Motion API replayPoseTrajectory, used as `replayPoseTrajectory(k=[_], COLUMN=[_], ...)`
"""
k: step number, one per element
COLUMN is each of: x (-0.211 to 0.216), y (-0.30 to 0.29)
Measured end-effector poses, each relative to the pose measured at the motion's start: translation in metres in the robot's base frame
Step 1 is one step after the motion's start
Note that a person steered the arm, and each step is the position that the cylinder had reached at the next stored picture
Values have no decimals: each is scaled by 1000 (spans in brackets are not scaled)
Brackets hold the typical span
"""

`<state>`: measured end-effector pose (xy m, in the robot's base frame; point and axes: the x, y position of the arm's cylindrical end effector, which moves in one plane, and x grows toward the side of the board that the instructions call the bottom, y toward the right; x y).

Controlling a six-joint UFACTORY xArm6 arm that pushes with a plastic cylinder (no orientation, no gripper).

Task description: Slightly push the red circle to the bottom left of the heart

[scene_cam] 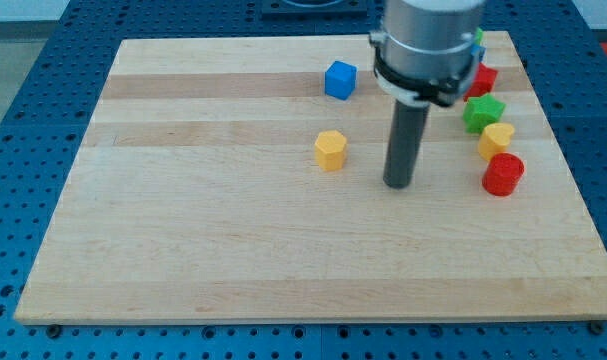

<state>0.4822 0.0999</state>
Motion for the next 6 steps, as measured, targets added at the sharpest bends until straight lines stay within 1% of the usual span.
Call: replayPoseTrajectory(k=[1, 2, 3, 5, 6], x=[32, 32, 29, -13, -13], y=[24, 71, 116, 128, 139])
